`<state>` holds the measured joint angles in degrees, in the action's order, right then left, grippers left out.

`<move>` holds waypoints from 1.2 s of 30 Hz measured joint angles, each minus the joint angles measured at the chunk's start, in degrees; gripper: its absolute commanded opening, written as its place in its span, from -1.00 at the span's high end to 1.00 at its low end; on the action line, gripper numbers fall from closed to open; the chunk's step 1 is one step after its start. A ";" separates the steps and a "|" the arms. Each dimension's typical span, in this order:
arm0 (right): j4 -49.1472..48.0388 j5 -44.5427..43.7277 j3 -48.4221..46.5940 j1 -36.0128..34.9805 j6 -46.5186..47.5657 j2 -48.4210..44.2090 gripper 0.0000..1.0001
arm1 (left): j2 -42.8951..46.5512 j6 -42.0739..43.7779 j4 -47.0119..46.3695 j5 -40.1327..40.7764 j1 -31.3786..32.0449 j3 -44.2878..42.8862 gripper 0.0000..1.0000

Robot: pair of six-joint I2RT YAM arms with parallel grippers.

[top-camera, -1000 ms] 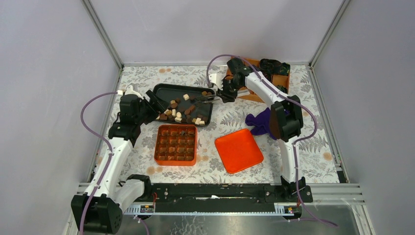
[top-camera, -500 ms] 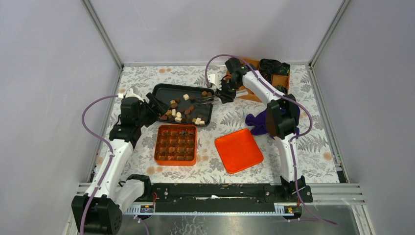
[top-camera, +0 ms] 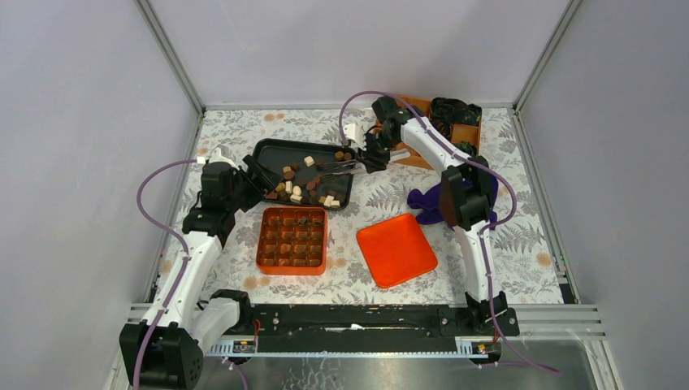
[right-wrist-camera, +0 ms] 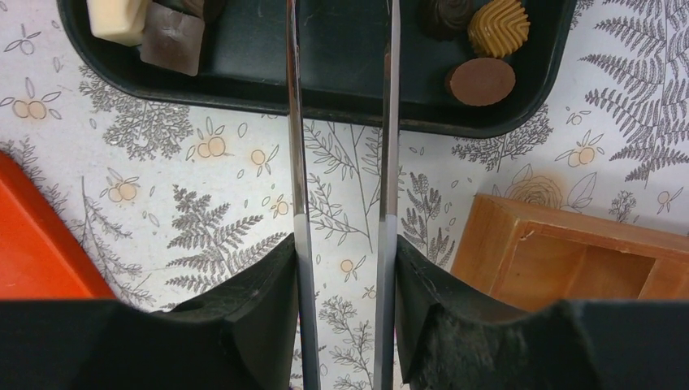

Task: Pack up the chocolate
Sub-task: Pick up the fake chocolate from the plate.

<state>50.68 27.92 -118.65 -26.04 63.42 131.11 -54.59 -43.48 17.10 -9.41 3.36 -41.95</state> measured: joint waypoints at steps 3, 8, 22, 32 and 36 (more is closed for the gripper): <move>-0.11 -0.02 -1.20 -0.13 -0.17 1.25 0.02 | 0.00 0.00 0.00 0.00 0.00 0.00 -0.76; -0.26 0.00 -2.45 -0.59 -0.26 3.23 0.00 | -0.26 0.00 0.00 -0.02 0.00 0.00 -0.76; -0.07 -0.02 -5.25 -2.51 -1.29 4.46 0.23 | -1.40 0.00 -0.09 -0.50 0.00 0.00 -0.76; -0.68 -0.81 -3.98 -2.25 -4.48 4.52 0.78 | -1.75 0.00 -0.87 -0.68 0.00 0.00 -0.76; -1.99 -0.20 -1.79 -1.57 -7.93 4.42 0.91 | -1.53 0.02 -0.87 -0.68 0.00 0.00 -0.76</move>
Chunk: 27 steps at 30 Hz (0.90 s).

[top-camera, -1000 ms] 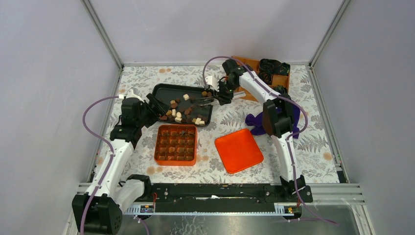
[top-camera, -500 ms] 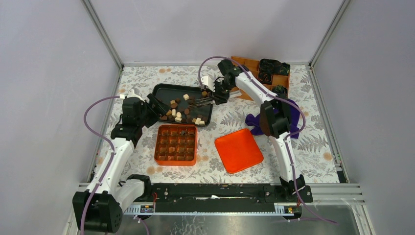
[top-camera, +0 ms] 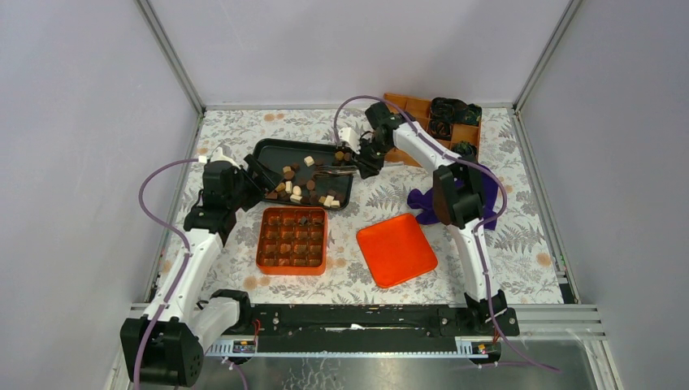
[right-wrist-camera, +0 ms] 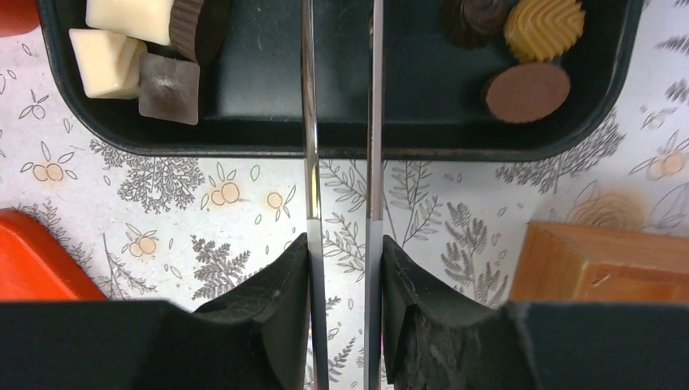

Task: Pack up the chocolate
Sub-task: Pick up the fake chocolate from the plate, then place the fake chocolate in the packing box.

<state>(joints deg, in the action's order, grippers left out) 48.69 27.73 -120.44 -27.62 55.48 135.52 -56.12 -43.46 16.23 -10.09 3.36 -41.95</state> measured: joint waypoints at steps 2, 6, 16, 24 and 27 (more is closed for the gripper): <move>-0.70 0.52 1.49 0.57 -1.95 -0.44 0.93 | 0.24 0.02 0.00 -0.02 0.00 0.00 -0.76; -2.16 1.90 5.14 1.90 -6.49 -2.89 0.94 | 1.05 0.13 0.02 -0.02 0.00 0.00 -0.76; -4.46 4.94 12.57 3.04 -15.21 -12.68 0.95 | 3.98 1.86 0.04 -0.02 0.00 0.02 -0.76; -4.44 9.90 17.90 3.04 -19.87 -19.98 0.95 | 7.48 2.58 0.31 -0.42 0.00 1.11 -0.76; -4.44 12.68 21.53 2.97 -21.00 -23.50 0.94 | 9.31 2.91 0.42 -0.63 0.00 1.99 -0.76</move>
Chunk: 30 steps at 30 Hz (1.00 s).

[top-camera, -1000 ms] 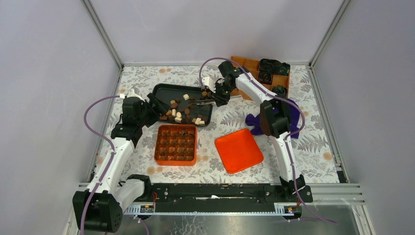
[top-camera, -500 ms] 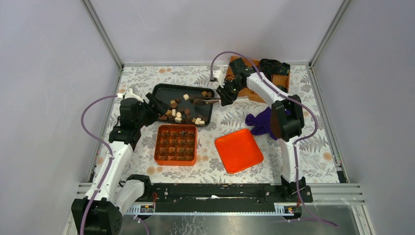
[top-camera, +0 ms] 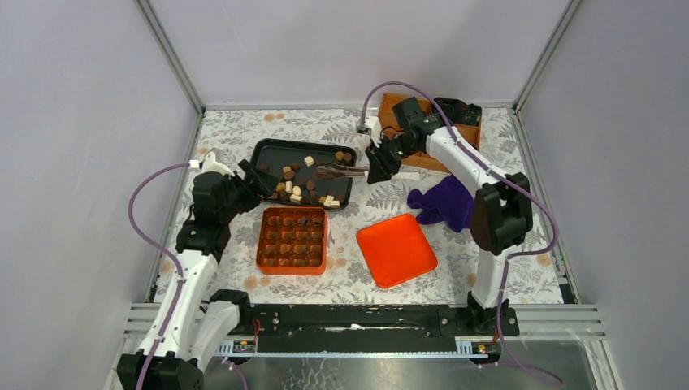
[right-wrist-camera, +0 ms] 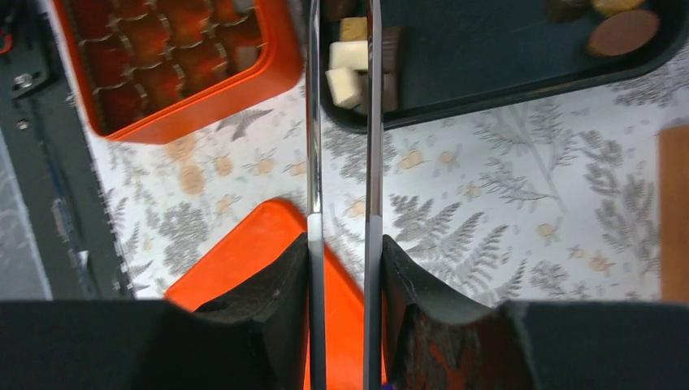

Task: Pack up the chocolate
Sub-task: Place the fake chocolate in the packing box.

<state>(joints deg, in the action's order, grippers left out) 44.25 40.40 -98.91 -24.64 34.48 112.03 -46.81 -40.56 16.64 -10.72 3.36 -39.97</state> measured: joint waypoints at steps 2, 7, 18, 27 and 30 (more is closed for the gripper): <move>0.11 1.22 2.80 -0.24 -0.28 -2.64 0.94 | 1.22 0.07 0.07 -0.13 0.00 0.70 -0.76; 0.07 1.25 7.82 -2.93 -0.24 -7.58 0.92 | 4.63 -0.04 0.11 -0.50 0.00 2.67 -0.76; -1.25 -4.04 9.66 -15.65 -0.98 -9.16 0.87 | 11.13 -2.05 2.91 -0.63 0.00 5.57 -0.76; -3.08 -11.34 5.01 -21.05 -3.54 -4.02 0.72 | 16.31 -2.82 6.86 0.92 0.00 5.70 -0.76; -3.37 -12.98 4.09 -21.53 -4.09 -2.60 0.60 | 17.44 -3.19 7.52 1.20 0.00 5.97 -0.77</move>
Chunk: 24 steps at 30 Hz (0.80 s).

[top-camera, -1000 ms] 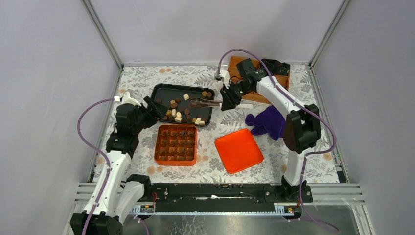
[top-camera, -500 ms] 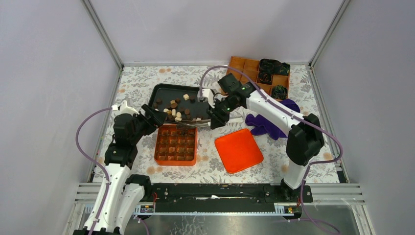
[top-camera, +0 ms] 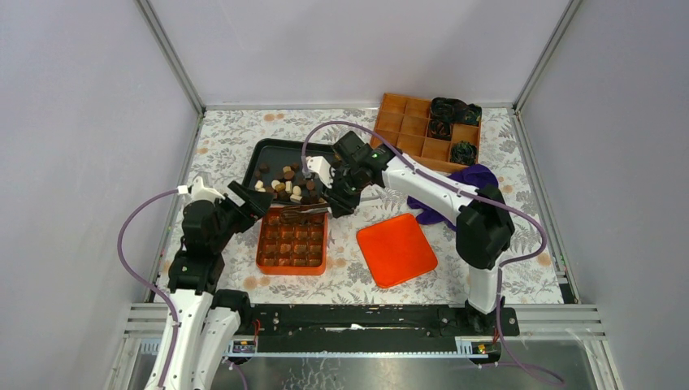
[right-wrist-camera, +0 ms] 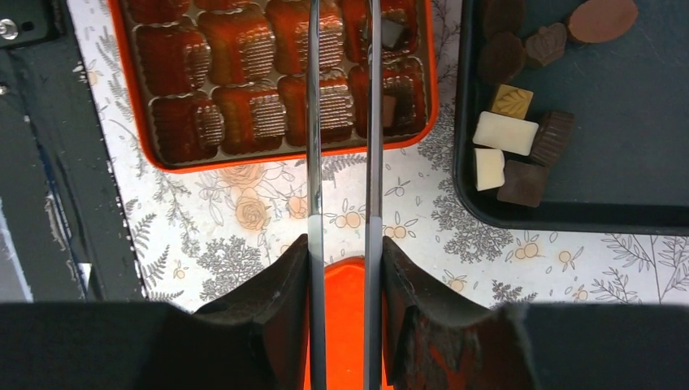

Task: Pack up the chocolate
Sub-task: Place the fake chocolate in the packing box.

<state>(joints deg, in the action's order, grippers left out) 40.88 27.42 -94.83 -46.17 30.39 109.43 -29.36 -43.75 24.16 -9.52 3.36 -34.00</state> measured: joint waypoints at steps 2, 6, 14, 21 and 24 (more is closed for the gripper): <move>-0.09 -1.09 -0.46 -0.15 -0.28 0.59 0.52 | 0.13 -0.13 0.17 0.20 0.00 0.07 -0.77; -0.15 -2.69 -1.40 -0.55 -0.68 1.55 0.27 | 0.09 -0.13 0.24 0.57 0.00 0.07 -0.77; -0.48 -3.52 -1.75 -1.14 -0.98 2.21 -0.01 | -0.96 -0.13 0.22 0.55 0.00 0.07 -0.78; -0.42 -3.96 -2.01 -1.20 -1.01 2.21 0.15 | -1.57 -0.09 0.20 0.55 0.00 0.07 -0.77; -0.33 -3.72 -2.56 -1.20 -1.25 2.21 0.17 | -1.60 -0.04 0.20 0.55 0.00 0.02 -0.78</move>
<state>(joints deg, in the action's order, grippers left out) 40.56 23.70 -97.38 -47.37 29.15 111.63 -30.96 -43.79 24.36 -8.97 3.36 -33.98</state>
